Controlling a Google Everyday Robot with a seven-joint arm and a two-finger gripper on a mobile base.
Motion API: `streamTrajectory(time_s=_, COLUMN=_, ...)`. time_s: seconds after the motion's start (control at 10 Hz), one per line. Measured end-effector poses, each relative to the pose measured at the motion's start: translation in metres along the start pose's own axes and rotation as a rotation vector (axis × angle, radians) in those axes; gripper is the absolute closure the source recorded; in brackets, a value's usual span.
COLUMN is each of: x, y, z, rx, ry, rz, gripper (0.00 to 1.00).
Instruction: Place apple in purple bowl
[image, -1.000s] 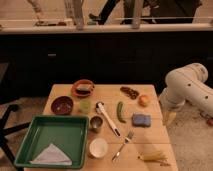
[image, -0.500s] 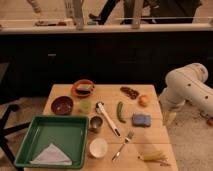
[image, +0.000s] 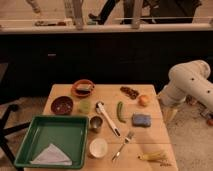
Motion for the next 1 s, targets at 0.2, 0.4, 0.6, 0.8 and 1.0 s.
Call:
streamTrajectory(time_s=0.2, x=-0.010, y=-0.018, z=0.006, rx=-0.017, ry=-0.051, rz=-0.176, gripper=0.20)
streamTrajectory(time_s=0.4, x=-0.017, y=-0.024, z=0.011, rx=-0.013, ry=-0.080, rz=-0.307, gripper=0.20)
streamTrajectory(time_s=0.6, x=-0.024, y=-0.030, z=0.017, rx=0.037, ry=-0.065, rz=-0.426, gripper=0.20)
streamTrajectory(time_s=0.8, x=-0.033, y=-0.037, z=0.027, rx=0.068, ry=-0.025, rz=-0.512, gripper=0.20)
streamTrajectory(time_s=1.0, x=-0.044, y=-0.049, z=0.038, rx=0.080, ry=0.023, rz=-0.573, gripper=0.20)
